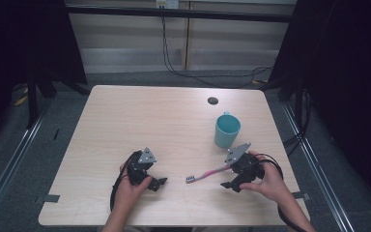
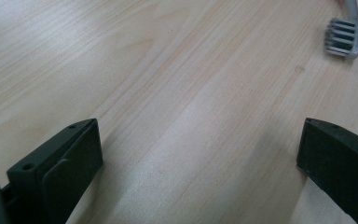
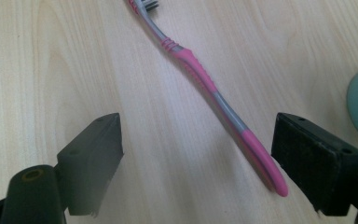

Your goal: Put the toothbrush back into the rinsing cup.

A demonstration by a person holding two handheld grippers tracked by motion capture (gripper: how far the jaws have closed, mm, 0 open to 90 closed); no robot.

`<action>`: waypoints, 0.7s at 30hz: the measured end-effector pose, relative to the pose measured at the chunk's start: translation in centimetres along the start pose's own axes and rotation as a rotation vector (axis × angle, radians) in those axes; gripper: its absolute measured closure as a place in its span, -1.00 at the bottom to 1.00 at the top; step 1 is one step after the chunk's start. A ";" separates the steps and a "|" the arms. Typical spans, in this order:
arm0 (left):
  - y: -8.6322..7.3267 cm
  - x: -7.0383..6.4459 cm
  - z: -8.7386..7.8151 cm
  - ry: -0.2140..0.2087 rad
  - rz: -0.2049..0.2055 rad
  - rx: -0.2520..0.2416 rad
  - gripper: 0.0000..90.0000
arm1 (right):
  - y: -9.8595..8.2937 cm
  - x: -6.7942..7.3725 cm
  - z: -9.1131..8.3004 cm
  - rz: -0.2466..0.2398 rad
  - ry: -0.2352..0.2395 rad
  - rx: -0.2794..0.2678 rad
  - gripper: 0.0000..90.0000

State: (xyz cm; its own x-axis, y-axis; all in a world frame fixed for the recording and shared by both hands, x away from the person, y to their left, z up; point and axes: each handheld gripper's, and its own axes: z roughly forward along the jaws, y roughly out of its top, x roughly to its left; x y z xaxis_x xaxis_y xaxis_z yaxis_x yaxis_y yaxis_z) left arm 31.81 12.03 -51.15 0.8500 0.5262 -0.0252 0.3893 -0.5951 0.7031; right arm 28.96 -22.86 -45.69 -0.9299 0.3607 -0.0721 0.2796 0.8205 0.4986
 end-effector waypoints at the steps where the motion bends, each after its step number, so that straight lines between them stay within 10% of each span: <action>1: 0.0 0.0 0.0 0.000 0.001 0.000 -1.00 | 0.1 -0.1 0.1 0.003 0.006 0.006 -0.64; 21: 0.0 0.0 0.0 0.000 0.000 0.001 -1.00 | 3.2 -0.3 1.4 -0.062 0.021 0.076 -0.60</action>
State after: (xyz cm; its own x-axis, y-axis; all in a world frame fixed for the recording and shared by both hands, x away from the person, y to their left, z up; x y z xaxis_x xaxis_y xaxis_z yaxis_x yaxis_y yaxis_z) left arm 31.81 12.03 -51.14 0.8502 0.5259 -0.0252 0.3895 -0.5962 0.7021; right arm 30.46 -19.79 -45.26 -0.9506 0.2996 -0.0819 0.2382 0.8726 0.4264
